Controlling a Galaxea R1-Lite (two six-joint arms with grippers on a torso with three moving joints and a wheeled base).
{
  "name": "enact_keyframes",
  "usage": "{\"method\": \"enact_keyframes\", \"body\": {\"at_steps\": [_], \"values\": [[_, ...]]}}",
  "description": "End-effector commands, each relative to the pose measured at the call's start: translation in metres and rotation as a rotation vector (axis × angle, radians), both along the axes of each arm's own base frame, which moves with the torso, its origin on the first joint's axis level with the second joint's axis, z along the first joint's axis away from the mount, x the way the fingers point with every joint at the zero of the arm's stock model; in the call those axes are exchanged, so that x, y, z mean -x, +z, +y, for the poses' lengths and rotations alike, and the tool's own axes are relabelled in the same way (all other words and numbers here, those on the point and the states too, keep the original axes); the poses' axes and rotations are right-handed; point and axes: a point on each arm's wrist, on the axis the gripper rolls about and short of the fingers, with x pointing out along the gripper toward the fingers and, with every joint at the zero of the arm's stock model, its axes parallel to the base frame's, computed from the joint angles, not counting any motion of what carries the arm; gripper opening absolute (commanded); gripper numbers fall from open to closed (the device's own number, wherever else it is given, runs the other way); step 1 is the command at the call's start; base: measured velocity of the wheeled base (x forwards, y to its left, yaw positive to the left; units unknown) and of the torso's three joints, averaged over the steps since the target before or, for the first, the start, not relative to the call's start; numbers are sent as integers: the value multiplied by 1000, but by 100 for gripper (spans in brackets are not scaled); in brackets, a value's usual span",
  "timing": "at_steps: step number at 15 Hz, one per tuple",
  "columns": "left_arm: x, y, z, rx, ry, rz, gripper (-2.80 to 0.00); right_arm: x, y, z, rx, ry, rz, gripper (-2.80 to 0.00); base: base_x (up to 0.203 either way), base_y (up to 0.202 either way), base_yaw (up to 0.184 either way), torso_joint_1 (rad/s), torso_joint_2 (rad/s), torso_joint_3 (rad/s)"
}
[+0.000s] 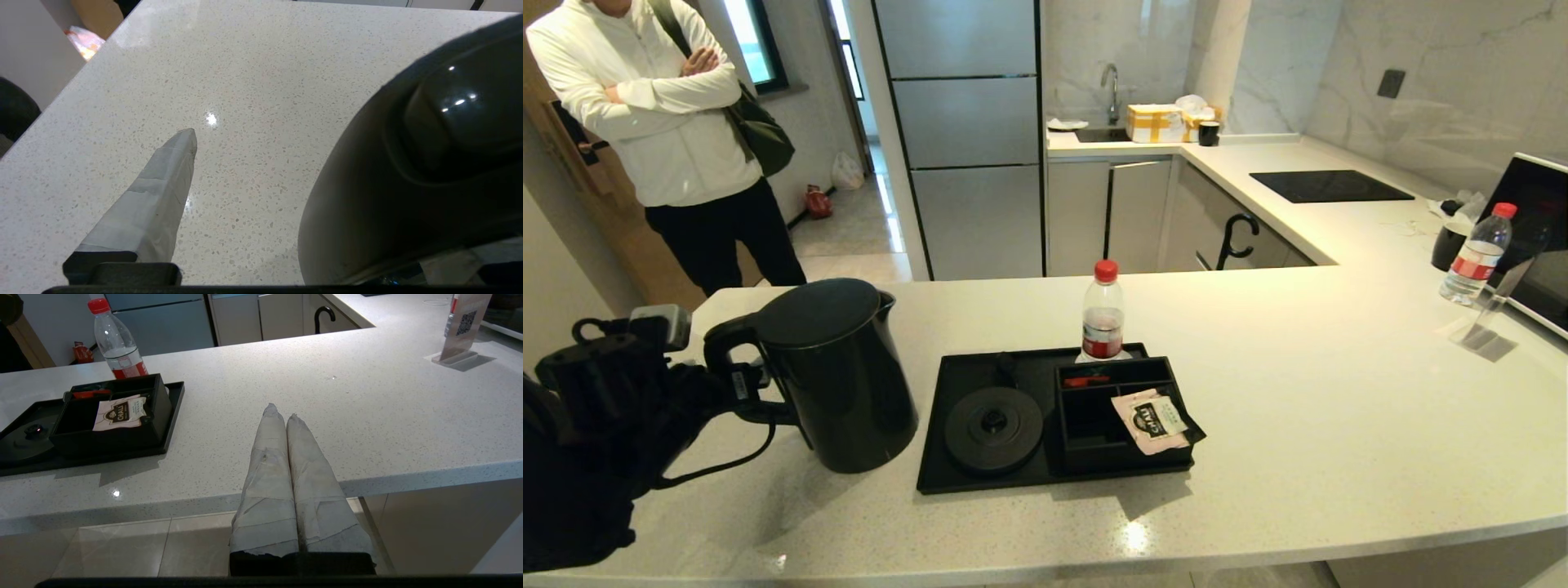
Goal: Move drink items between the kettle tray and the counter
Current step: Place it on the left
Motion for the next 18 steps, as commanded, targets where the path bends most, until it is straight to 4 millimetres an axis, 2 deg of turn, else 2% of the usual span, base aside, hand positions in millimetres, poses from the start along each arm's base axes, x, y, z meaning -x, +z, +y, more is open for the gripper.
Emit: {"method": "enact_keyframes", "body": {"at_steps": [1,18], "values": [[1,0,-1,-3,-1,-4,0,-3,-9,0,0,0,33,-280,0,0,0,0,0,0],[20,-1,-5,-43,26,-12,0,-3,-9,0,0,0,33,-280,0,0,0,0,0,0]]}}
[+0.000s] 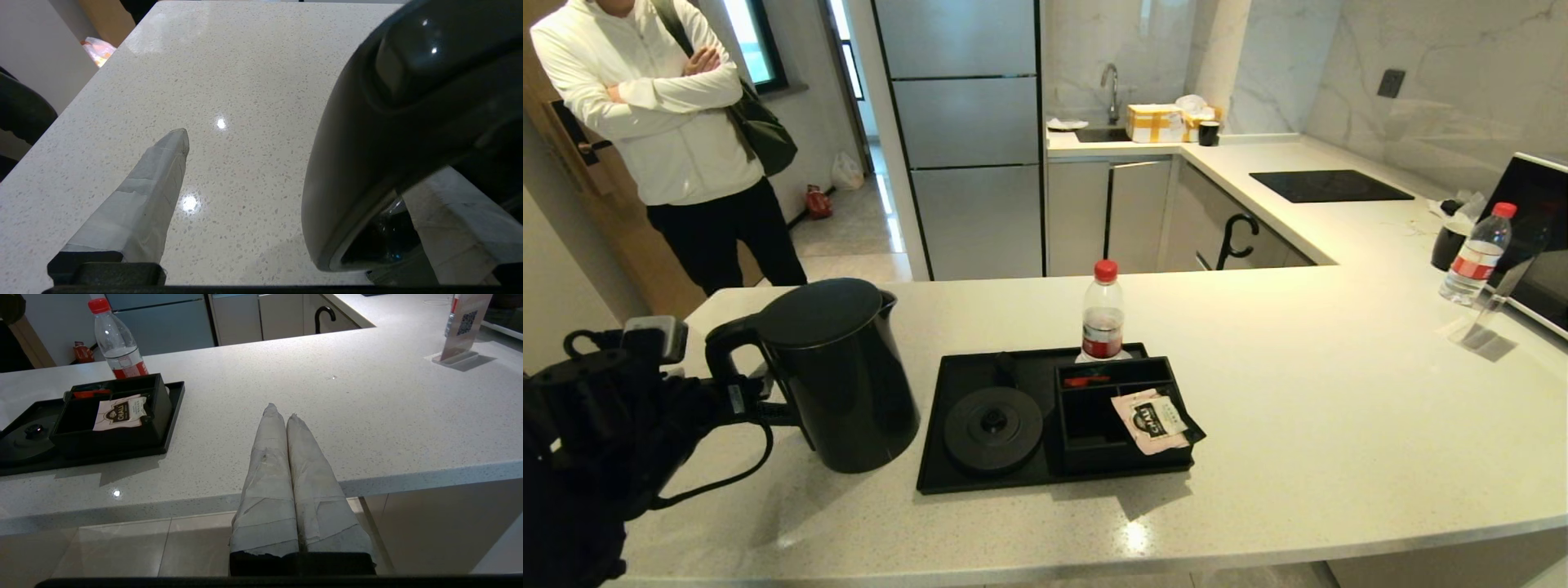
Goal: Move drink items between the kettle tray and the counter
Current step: Place it on the left
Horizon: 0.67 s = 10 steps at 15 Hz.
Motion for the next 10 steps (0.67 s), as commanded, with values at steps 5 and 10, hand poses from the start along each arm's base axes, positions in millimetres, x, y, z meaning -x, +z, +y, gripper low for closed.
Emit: {"method": "enact_keyframes", "body": {"at_steps": [5,10], "values": [[13,6,-3,-3,-1,-13,0,-3,-9,0,0,-1,33,-280,0,0,0,0,0,0],[26,7,-5,0,-2,-5,0,-3,-9,0,0,-1,33,-280,0,0,0,0,0,0]]}}
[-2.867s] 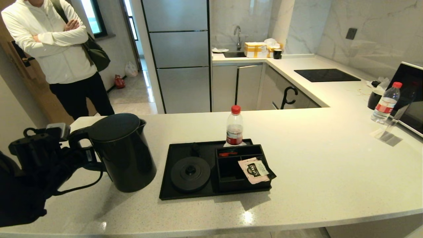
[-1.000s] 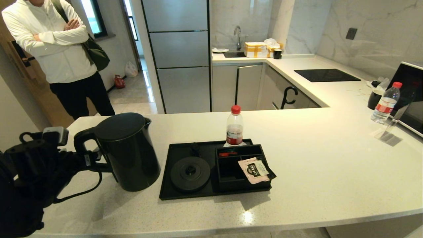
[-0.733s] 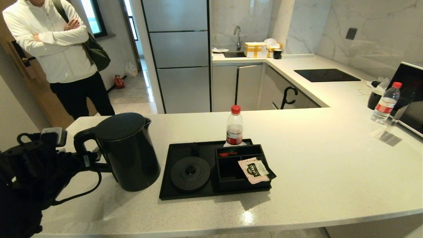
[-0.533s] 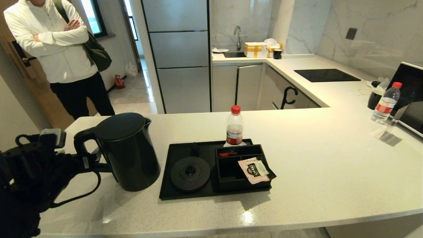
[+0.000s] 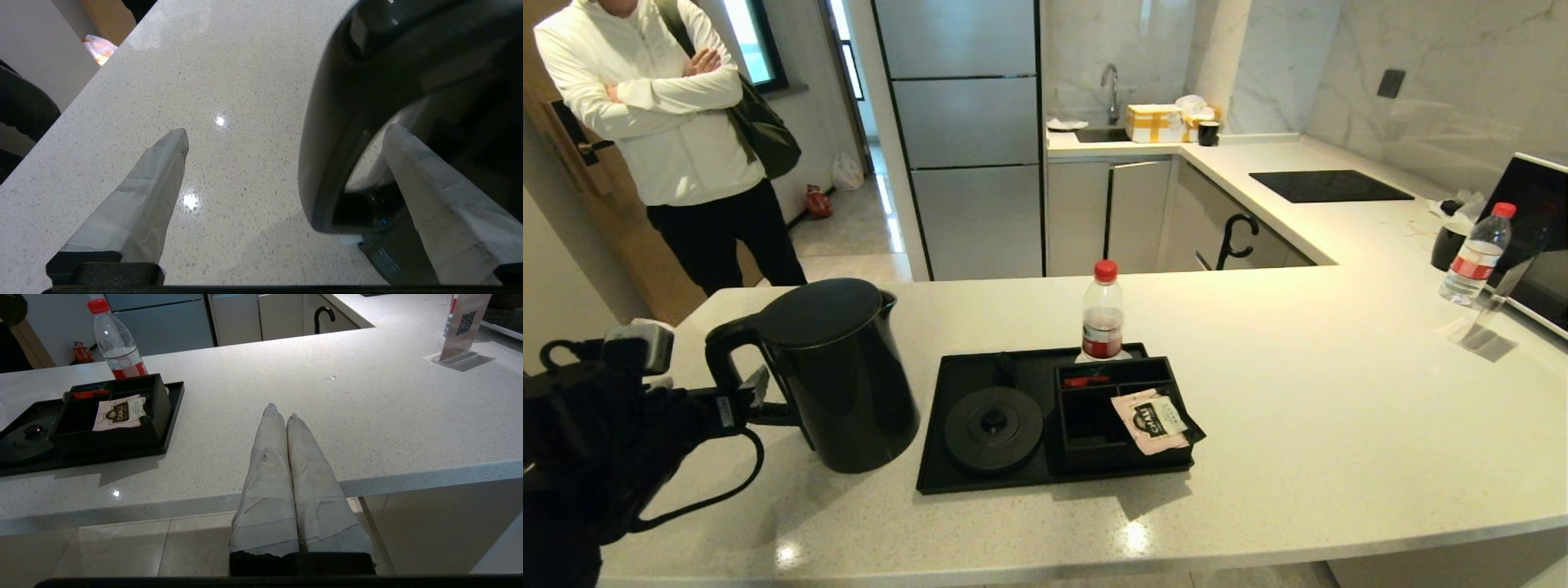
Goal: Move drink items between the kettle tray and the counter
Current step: Place it on the left, then pick up the bottled water
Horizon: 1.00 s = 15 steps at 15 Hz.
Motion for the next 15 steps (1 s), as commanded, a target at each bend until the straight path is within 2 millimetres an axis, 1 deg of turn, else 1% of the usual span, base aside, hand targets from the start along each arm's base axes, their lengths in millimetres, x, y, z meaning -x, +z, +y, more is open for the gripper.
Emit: {"method": "enact_keyframes", "body": {"at_steps": [1,7,15], "values": [[5,2,0,-1,3,-7,0,-3,-9,0,0,-1,33,-280,0,0,0,0,0,0],[18,0,-3,-3,3,-11,0,-3,-9,0,0,-1,33,-280,0,0,0,0,0,0],[45,5,-8,-7,-1,-22,0,-3,-9,0,0,-1,33,-280,0,0,0,0,0,0]]}}
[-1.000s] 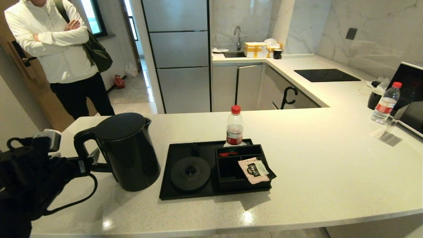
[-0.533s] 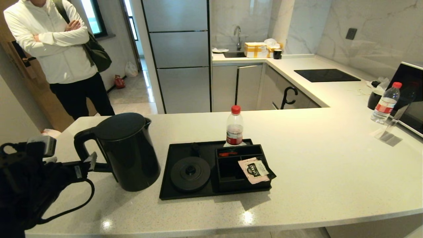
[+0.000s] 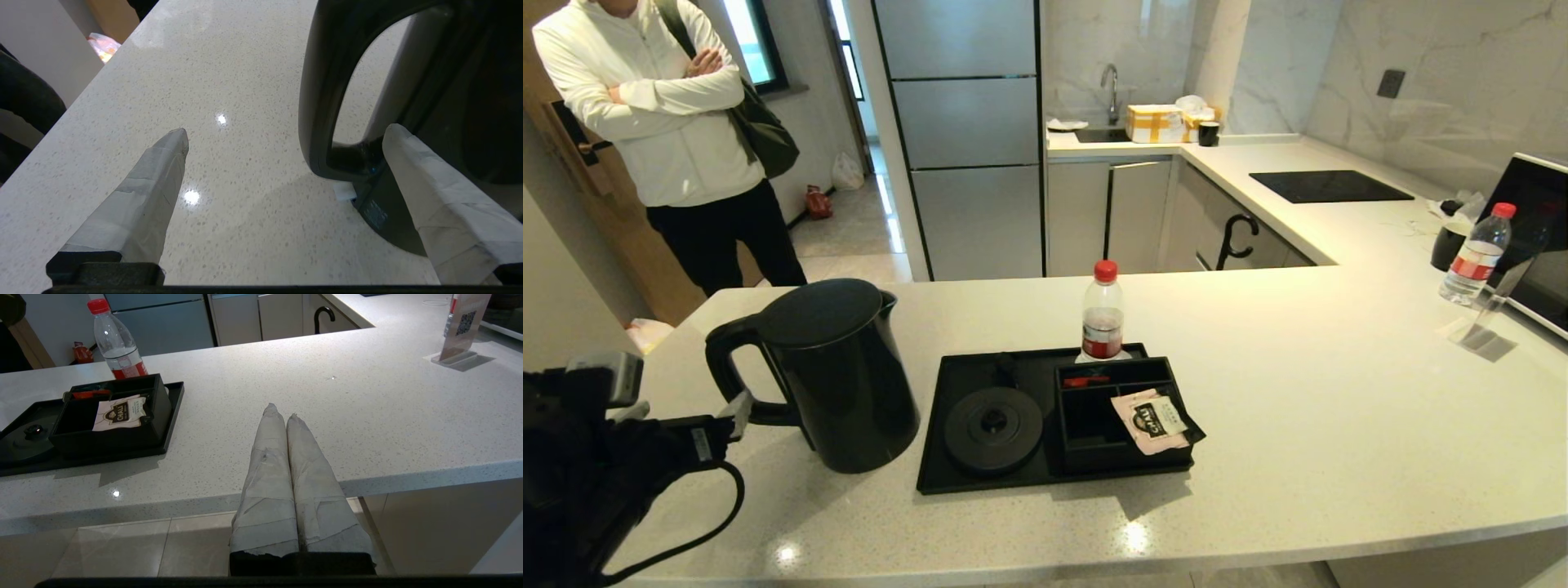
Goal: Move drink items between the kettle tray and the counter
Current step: Pick up the bottled water
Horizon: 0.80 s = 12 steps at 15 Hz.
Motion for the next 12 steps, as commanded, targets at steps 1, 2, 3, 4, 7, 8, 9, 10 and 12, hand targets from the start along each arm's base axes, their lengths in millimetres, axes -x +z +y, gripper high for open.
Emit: {"method": "enact_keyframes", "body": {"at_steps": [1,2,3,4,7,8,9,10,12], "values": [[8,4,-2,-4,-1,-20,0,-3,-9,0,0,1,33,-280,0,0,0,0,0,0],[11,5,-3,-4,-4,-18,0,-3,-9,0,0,1,33,-280,0,0,0,0,0,0],[18,5,-6,-3,-12,-15,0,-3,-9,0,0,1,33,-280,0,0,0,0,0,0],[22,5,-8,-4,-19,-18,0,-3,-9,0,0,1,33,-280,0,0,0,0,0,0],[35,9,-10,-10,-13,-34,0,-3,-9,0,0,1,33,-280,0,0,0,0,0,0],[40,10,-10,-11,-12,-38,0,-3,-9,0,0,1,33,-280,0,0,0,0,0,0],[45,10,-11,-11,-11,-37,0,-3,-9,0,0,1,33,-280,0,0,0,0,0,0],[49,11,-12,-13,-11,-45,0,-3,-9,0,0,1,33,-280,0,0,0,0,0,0],[57,17,-13,-18,-10,-81,0,-3,-9,0,0,1,33,-280,0,0,0,0,0,0]]}}
